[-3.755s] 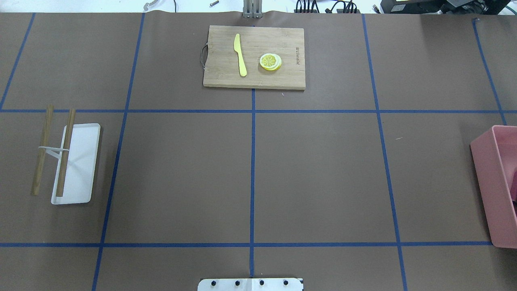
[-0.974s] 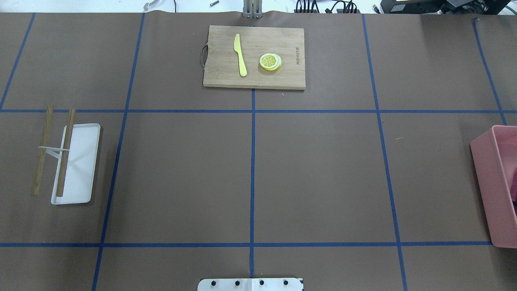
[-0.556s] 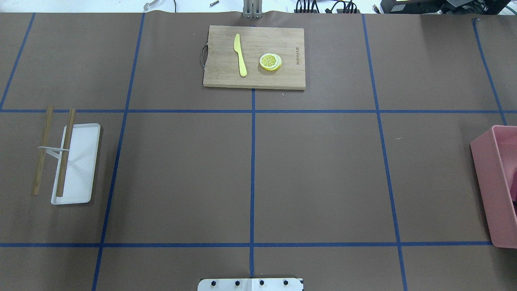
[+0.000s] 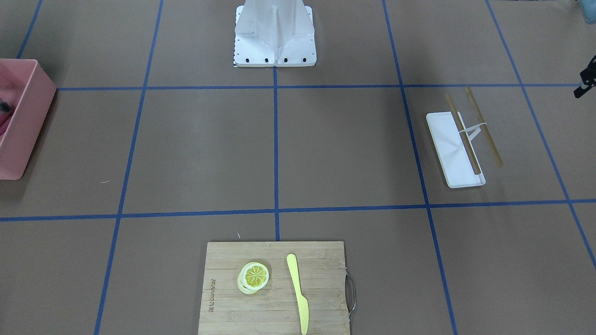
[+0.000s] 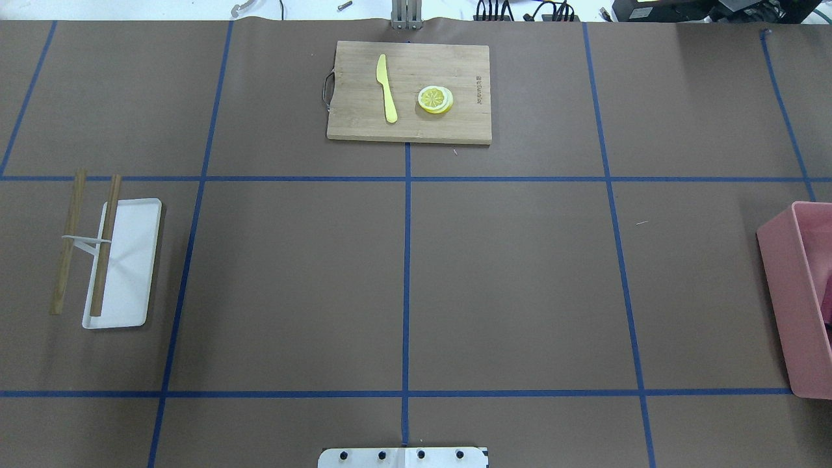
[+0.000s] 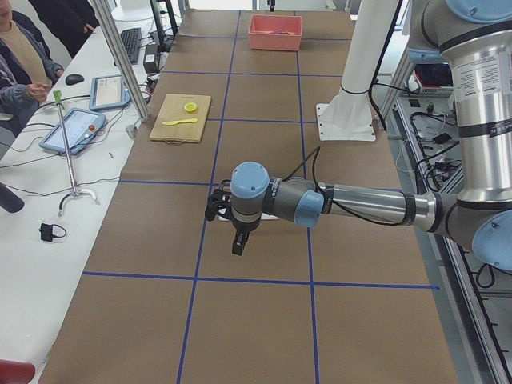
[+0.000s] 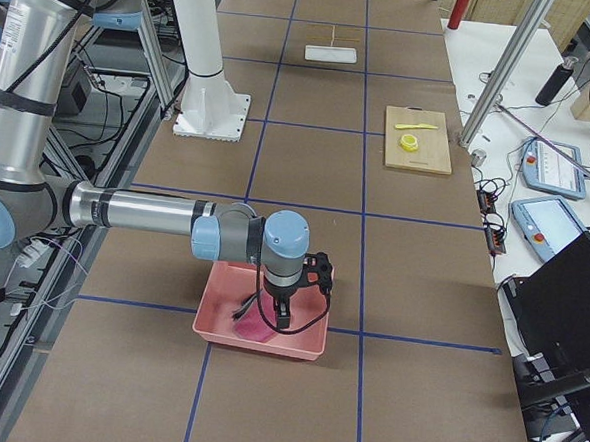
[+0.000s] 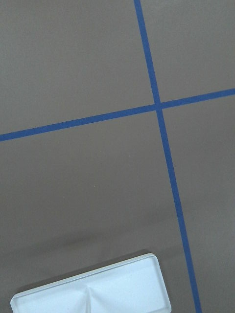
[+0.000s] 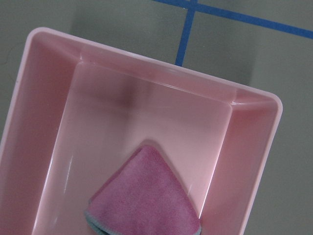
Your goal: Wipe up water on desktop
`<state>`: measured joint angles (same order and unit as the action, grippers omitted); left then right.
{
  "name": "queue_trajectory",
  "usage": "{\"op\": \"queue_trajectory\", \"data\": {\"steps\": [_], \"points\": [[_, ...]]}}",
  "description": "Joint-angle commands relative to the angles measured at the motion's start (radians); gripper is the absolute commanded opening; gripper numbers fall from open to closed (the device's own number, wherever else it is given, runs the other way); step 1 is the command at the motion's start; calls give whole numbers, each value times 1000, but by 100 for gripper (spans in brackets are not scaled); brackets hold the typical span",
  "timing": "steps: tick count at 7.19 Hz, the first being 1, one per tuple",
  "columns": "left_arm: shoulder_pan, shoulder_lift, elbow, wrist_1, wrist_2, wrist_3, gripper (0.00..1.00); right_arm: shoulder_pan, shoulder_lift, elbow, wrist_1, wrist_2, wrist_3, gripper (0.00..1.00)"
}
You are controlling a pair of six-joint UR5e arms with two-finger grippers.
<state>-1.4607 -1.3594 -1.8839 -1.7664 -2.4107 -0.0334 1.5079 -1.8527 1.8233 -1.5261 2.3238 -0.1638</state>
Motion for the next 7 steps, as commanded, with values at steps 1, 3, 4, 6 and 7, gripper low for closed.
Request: {"op": "queue_trajectory", "data": {"steps": [1,3,4,6,7], "points": [[3,-6,9,-10,5,0,98,2,0,-1,0,3,0,100],[2,-4,8,-16,-2,0,98,14,-8,11,0,14,-2,100],[3,2,8,-19,-8,-2,98,14,1,4,0,23,-3,100],[2,3,14,-18,-7,-7,98,14,-10,5,0,16,-11,100],[0,5,26,-18,-7,-8,98,14,-13,5,0,9,-13,100]]}}
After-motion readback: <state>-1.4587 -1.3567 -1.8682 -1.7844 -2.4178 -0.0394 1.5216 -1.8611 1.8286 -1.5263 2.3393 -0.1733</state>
